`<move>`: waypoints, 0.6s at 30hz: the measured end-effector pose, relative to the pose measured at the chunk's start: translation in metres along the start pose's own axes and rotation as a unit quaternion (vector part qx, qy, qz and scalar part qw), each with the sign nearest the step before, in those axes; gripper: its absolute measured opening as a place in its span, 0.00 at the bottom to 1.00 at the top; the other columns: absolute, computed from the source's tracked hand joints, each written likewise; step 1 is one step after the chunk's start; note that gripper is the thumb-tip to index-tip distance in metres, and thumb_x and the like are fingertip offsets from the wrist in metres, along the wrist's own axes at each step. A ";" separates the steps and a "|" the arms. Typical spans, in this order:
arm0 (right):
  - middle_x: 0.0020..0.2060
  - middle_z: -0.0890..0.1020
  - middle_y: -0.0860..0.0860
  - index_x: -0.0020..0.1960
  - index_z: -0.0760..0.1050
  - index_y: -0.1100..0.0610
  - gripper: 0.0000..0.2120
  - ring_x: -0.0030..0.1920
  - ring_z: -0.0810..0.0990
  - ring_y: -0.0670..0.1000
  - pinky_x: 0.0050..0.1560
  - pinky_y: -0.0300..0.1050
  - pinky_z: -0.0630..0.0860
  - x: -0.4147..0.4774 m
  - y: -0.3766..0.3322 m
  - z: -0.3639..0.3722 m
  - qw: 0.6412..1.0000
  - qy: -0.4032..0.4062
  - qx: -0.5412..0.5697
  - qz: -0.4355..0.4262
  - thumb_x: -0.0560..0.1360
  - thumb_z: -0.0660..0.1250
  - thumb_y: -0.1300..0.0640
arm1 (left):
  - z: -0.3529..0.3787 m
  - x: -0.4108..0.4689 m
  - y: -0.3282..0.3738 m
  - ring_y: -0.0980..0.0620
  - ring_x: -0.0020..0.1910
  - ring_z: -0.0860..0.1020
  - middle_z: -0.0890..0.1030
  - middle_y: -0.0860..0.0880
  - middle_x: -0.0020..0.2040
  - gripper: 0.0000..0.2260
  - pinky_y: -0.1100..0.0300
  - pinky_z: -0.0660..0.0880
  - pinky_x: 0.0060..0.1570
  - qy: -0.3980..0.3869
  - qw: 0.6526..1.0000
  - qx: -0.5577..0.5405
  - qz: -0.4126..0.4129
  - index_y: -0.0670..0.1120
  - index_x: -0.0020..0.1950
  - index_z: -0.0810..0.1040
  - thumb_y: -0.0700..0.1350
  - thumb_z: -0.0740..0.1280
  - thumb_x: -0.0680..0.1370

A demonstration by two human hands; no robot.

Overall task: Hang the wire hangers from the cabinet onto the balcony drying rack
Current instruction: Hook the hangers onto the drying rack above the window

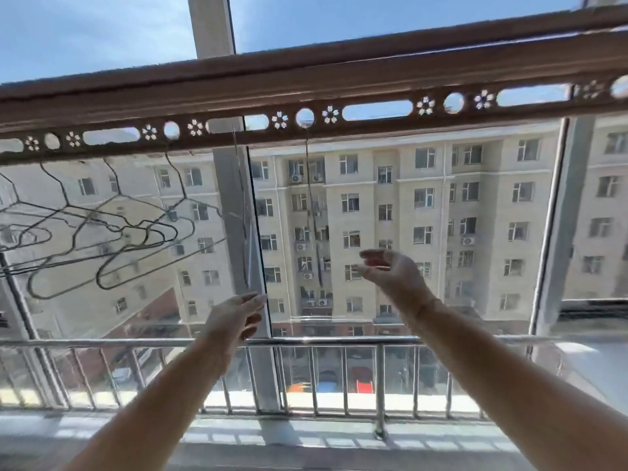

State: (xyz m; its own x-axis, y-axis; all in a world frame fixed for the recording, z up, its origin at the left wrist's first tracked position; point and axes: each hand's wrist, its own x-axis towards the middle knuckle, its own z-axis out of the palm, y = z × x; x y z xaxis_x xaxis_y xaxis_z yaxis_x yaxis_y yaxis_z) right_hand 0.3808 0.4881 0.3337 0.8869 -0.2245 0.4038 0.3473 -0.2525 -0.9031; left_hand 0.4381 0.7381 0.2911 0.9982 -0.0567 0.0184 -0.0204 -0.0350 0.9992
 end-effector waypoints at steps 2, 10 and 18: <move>0.55 0.77 0.55 0.60 0.73 0.60 0.17 0.56 0.76 0.51 0.48 0.33 0.73 -0.012 0.022 -0.015 0.998 -0.007 -0.066 -0.014 0.72 0.68 0.59 | 0.021 -0.009 -0.019 0.49 0.52 0.76 0.79 0.46 0.55 0.09 0.58 0.72 0.49 -0.044 0.993 0.095 0.048 0.48 0.56 0.78 0.47 0.67 0.76; 0.65 0.72 0.52 0.68 0.67 0.53 0.29 0.62 0.68 0.47 0.55 0.26 0.66 -0.077 0.098 -0.099 0.983 0.034 -0.180 0.018 0.69 0.72 0.54 | 0.124 -0.039 -0.079 0.52 0.64 0.71 0.72 0.50 0.68 0.32 0.49 0.68 0.65 -0.233 0.932 0.247 0.127 0.54 0.69 0.69 0.60 0.70 0.66; 0.67 0.67 0.49 0.68 0.63 0.44 0.32 0.68 0.66 0.53 0.69 0.50 0.63 -0.161 0.147 -0.221 0.960 0.124 -0.219 0.121 0.68 0.72 0.52 | 0.262 -0.088 -0.114 0.59 0.65 0.70 0.71 0.57 0.67 0.34 0.62 0.65 0.62 -0.383 0.887 0.223 0.128 0.54 0.72 0.66 0.55 0.72 0.67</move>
State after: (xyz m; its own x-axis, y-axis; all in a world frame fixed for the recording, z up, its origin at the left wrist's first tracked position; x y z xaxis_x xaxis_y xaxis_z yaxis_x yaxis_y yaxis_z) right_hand 0.2222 0.2790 0.1681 0.8066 -0.5301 0.2614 -0.0688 -0.5234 -0.8493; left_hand 0.3377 0.4860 0.1658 0.6297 -0.7757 0.0409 -0.4312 -0.3053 0.8491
